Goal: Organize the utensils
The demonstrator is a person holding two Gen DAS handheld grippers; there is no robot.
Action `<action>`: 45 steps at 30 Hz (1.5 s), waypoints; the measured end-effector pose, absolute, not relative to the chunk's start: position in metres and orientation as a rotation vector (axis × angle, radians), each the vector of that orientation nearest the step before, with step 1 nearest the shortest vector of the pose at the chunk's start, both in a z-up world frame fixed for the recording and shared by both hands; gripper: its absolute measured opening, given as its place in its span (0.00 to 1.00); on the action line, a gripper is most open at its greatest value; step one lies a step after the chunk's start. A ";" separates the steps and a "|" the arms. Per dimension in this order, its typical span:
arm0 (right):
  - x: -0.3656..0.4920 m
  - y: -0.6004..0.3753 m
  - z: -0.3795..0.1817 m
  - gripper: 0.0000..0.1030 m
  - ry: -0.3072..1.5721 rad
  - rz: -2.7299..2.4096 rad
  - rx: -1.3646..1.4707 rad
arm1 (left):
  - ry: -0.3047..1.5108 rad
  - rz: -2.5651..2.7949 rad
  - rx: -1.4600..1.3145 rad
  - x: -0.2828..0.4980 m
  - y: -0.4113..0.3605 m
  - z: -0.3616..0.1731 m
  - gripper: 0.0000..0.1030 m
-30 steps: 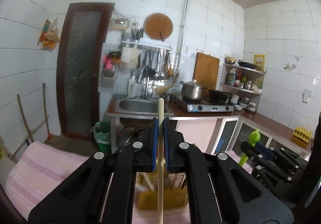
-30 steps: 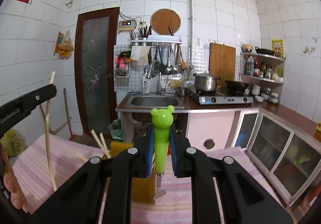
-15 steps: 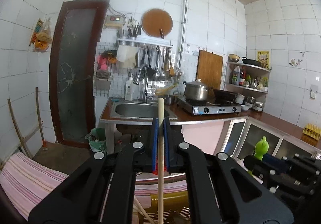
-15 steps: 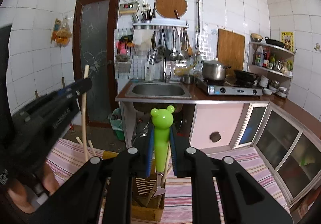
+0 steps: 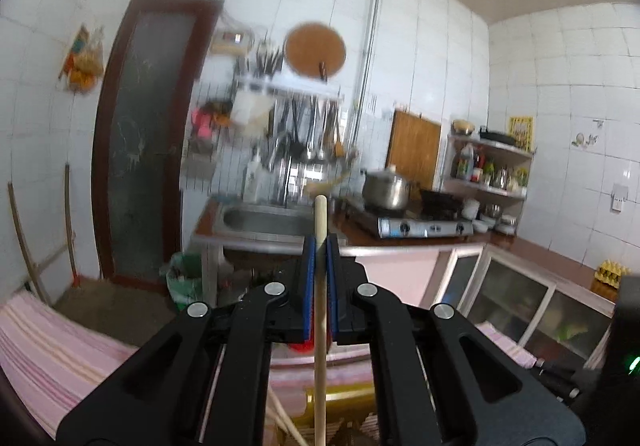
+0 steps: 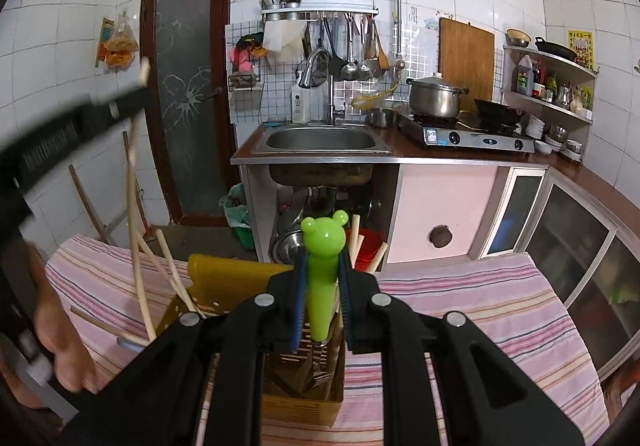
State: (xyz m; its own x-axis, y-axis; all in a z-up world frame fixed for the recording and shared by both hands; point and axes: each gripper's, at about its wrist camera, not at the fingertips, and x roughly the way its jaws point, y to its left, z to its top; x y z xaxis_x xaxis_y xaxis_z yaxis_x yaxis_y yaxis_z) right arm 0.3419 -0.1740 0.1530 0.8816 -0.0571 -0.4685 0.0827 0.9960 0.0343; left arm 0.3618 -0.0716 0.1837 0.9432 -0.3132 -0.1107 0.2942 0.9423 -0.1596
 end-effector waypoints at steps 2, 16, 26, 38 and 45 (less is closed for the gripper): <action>0.340 -0.172 0.155 0.15 0.477 -0.068 0.051 | 0.097 -0.300 -0.135 0.362 -0.075 0.194 0.04; 0.350 -0.182 0.135 0.33 0.568 -0.064 0.105 | 0.206 -0.231 -0.056 0.376 -0.088 0.153 0.05; 0.263 -0.200 0.170 0.89 0.465 -0.089 0.114 | 0.239 -0.196 -0.135 0.269 -0.023 0.174 0.95; 0.122 -0.159 0.086 0.96 0.430 -0.044 0.034 | 0.358 -0.126 -0.108 0.118 0.015 0.086 0.95; 0.084 -0.146 0.059 0.96 0.401 -0.017 0.075 | 0.395 -0.049 -0.076 0.083 0.024 0.032 0.95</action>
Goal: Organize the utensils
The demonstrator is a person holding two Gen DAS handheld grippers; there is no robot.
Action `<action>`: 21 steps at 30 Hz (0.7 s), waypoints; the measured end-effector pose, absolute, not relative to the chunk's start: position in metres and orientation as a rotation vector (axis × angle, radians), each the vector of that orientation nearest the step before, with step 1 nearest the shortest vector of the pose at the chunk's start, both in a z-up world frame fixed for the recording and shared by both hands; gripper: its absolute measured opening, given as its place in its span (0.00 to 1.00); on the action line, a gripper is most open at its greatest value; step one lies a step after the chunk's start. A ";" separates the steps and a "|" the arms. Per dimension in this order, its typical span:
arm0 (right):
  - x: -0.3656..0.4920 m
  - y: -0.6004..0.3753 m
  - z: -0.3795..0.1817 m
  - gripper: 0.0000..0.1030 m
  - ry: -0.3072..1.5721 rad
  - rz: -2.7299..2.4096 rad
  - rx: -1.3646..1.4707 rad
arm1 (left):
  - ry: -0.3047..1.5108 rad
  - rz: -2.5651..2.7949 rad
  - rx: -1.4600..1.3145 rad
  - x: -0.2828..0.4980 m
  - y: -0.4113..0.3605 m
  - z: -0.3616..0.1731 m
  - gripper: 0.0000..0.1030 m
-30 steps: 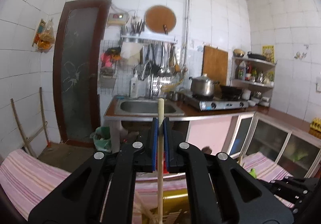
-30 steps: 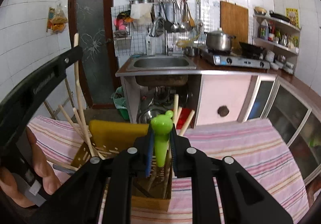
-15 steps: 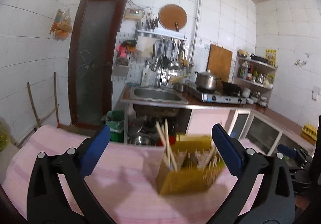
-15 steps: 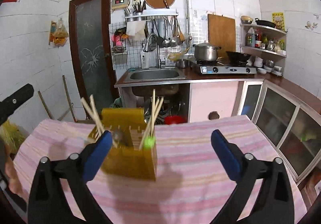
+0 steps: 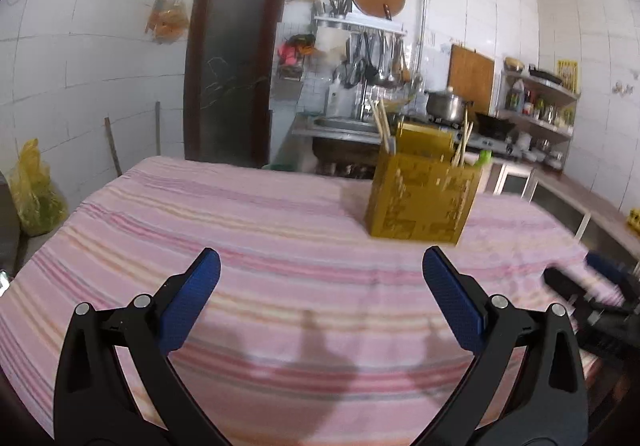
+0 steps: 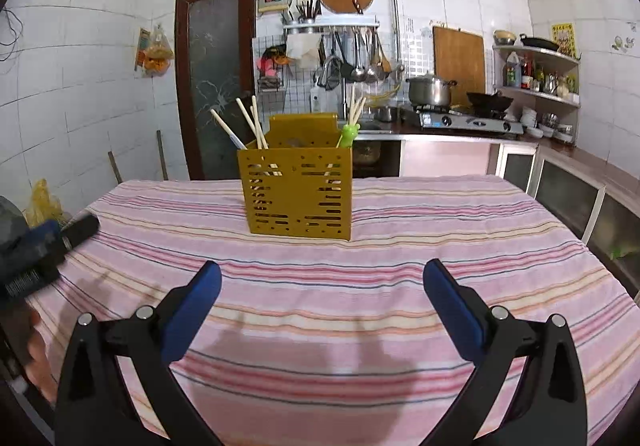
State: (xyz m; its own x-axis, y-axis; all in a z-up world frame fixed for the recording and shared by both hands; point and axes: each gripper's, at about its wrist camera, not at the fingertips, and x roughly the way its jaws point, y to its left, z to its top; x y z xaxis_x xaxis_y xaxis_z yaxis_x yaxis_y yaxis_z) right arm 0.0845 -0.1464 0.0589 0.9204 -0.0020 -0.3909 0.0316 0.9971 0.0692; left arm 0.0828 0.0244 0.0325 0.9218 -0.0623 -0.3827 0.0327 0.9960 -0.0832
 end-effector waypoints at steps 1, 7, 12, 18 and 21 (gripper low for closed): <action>0.081 -0.145 0.059 0.96 0.389 -0.015 0.073 | 0.383 -0.038 -0.055 0.078 0.023 0.027 0.95; 0.067 -0.138 0.044 0.96 0.336 -0.025 0.052 | 0.312 -0.019 0.023 0.061 0.012 0.016 0.95; 0.065 -0.141 0.038 0.96 0.323 -0.033 0.062 | 0.259 -0.011 0.039 0.050 0.011 0.018 0.95; 0.058 -0.139 0.036 0.96 0.300 -0.048 0.059 | 0.268 -0.028 0.023 0.054 0.012 0.021 0.95; 0.055 -0.138 0.037 0.96 0.284 -0.050 0.052 | 0.276 -0.037 0.007 0.055 0.015 0.020 0.95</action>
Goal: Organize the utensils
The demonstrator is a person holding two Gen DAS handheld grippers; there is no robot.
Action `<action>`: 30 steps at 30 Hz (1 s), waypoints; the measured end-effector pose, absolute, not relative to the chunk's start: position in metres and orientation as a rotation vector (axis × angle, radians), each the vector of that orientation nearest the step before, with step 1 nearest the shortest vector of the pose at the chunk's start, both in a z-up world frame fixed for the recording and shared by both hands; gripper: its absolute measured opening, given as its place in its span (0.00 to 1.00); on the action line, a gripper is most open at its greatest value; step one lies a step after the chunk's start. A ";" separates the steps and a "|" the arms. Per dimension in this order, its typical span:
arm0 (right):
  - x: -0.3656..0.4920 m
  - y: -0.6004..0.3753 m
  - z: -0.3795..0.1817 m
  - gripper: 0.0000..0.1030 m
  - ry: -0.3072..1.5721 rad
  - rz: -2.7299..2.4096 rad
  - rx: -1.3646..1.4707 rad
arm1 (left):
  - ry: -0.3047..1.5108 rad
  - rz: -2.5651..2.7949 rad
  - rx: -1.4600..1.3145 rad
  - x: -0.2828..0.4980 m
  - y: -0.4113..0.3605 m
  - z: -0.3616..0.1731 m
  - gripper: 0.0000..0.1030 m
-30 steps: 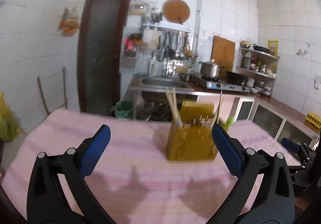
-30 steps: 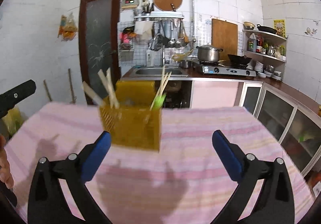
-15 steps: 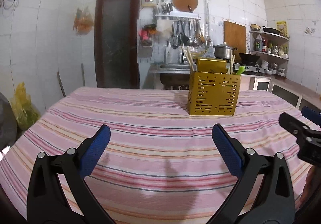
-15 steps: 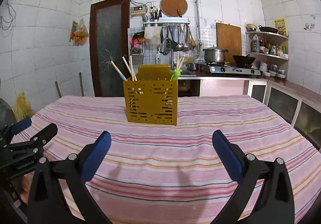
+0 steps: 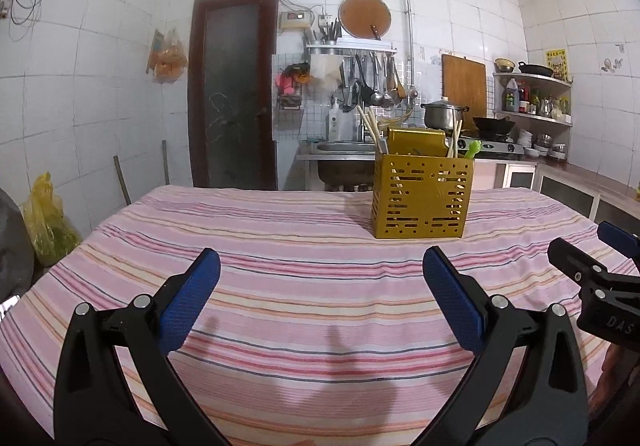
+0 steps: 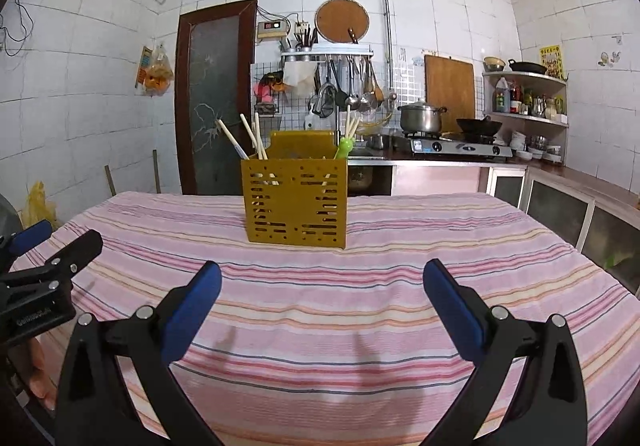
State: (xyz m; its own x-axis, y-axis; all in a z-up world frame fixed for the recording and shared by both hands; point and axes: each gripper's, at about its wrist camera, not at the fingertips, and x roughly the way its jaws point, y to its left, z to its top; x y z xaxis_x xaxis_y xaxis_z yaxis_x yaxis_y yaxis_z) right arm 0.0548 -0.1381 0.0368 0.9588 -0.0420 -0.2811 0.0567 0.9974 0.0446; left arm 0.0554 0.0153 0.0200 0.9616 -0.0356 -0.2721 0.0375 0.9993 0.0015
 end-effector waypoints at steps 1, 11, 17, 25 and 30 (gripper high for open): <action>0.054 -0.138 0.037 0.96 0.280 -0.052 0.051 | 0.276 -0.043 0.001 0.055 0.016 0.020 0.95; 0.051 -0.140 0.036 0.96 0.284 -0.061 0.055 | 0.259 -0.053 -0.006 0.051 0.018 0.020 0.95; 0.051 -0.142 0.037 0.96 0.286 -0.070 0.061 | 0.262 -0.052 -0.014 0.051 0.021 0.020 0.95; 0.050 -0.142 0.036 0.96 0.281 -0.077 0.064 | 0.244 -0.039 0.010 0.047 0.017 0.021 0.95; 0.050 -0.142 0.036 0.96 0.279 -0.078 0.059 | 0.249 -0.009 0.044 0.047 0.012 0.021 0.95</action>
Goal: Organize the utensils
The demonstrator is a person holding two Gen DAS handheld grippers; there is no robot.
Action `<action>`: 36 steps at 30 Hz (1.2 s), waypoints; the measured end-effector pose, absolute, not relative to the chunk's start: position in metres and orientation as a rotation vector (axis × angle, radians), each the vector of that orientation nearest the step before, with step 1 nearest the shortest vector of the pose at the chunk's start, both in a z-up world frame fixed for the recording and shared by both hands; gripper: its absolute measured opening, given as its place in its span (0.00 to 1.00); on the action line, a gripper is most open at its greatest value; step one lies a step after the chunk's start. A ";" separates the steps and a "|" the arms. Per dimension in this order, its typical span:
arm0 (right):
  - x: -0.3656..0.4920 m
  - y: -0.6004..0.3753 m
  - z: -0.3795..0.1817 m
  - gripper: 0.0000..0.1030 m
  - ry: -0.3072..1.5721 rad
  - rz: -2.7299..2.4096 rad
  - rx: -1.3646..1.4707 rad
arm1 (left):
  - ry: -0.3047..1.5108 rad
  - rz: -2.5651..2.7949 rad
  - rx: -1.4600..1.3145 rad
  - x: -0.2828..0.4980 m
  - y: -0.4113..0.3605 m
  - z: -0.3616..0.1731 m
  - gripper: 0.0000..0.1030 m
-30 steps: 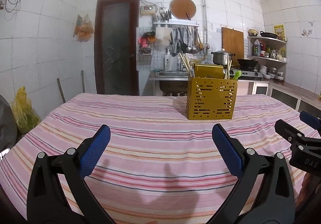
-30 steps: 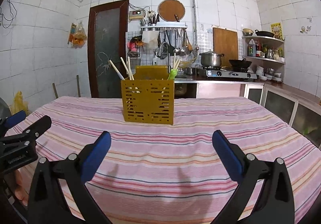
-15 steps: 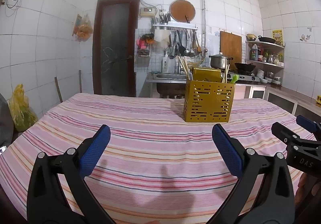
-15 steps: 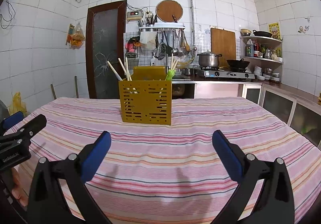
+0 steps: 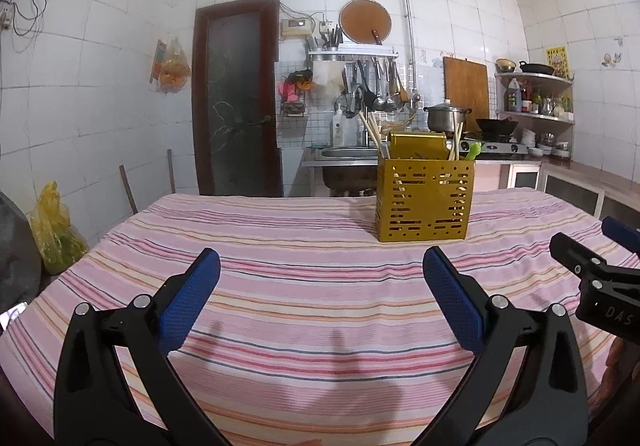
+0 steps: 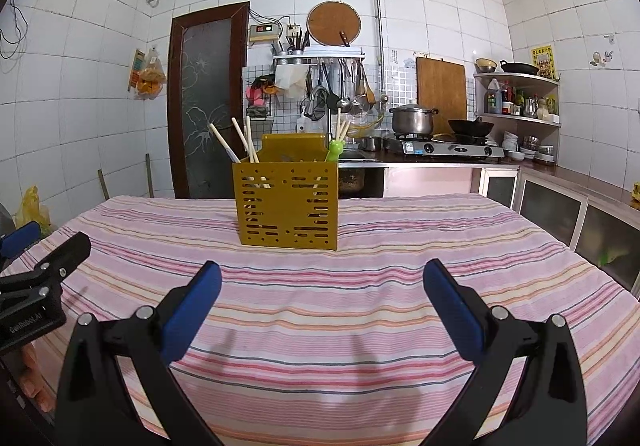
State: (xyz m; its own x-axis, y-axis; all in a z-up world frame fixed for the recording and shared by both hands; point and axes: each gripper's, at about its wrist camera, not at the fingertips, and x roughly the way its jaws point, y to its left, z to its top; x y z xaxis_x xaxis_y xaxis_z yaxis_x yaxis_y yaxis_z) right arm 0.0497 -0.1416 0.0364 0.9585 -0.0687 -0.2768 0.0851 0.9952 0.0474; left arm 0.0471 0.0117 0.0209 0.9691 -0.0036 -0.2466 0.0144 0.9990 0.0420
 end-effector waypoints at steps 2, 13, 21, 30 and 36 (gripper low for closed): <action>0.049 -0.141 0.036 0.96 0.276 -0.079 0.056 | 0.249 -0.007 0.052 0.047 0.011 0.021 0.95; 0.049 -0.141 0.037 0.96 0.281 -0.082 0.057 | 0.243 -0.022 0.046 0.046 0.012 0.023 0.95; 0.050 -0.141 0.037 0.96 0.281 -0.087 0.060 | 0.242 -0.020 0.046 0.046 0.013 0.023 0.95; 0.050 -0.142 0.037 0.96 0.281 -0.095 0.062 | 0.241 -0.019 0.047 0.046 0.014 0.024 0.95; 0.050 -0.141 0.036 0.96 0.279 -0.103 0.061 | 0.239 -0.016 0.050 0.046 0.014 0.024 0.95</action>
